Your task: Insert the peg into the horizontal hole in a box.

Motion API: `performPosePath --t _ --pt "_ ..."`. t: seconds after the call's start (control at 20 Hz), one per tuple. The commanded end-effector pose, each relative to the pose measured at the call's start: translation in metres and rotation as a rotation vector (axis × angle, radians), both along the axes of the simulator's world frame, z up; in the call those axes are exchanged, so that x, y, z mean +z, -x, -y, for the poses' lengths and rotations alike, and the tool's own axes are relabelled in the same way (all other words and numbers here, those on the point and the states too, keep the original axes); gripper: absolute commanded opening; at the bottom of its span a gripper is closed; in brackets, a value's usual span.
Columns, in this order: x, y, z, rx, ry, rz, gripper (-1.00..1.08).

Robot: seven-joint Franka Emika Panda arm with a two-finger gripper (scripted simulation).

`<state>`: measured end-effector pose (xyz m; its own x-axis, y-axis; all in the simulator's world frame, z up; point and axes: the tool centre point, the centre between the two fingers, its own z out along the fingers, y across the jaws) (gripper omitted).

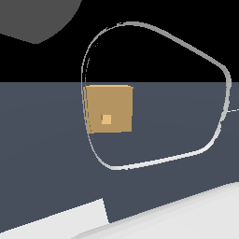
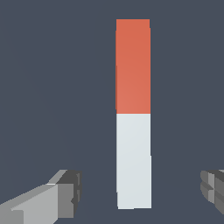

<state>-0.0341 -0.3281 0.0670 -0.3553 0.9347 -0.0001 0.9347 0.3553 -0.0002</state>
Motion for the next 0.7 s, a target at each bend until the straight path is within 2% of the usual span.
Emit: performPosePath --t 0.0,0.35,0.65 --pt "-0.001 -0.002 0.004 0.006 0.000 0.000 1.00" --pt "-0.005 -0.001 0.005 0.005 0.000 0.000 1.00" --pt "-0.030 -0.001 0.004 0.006 0.000 0.000 1.00"
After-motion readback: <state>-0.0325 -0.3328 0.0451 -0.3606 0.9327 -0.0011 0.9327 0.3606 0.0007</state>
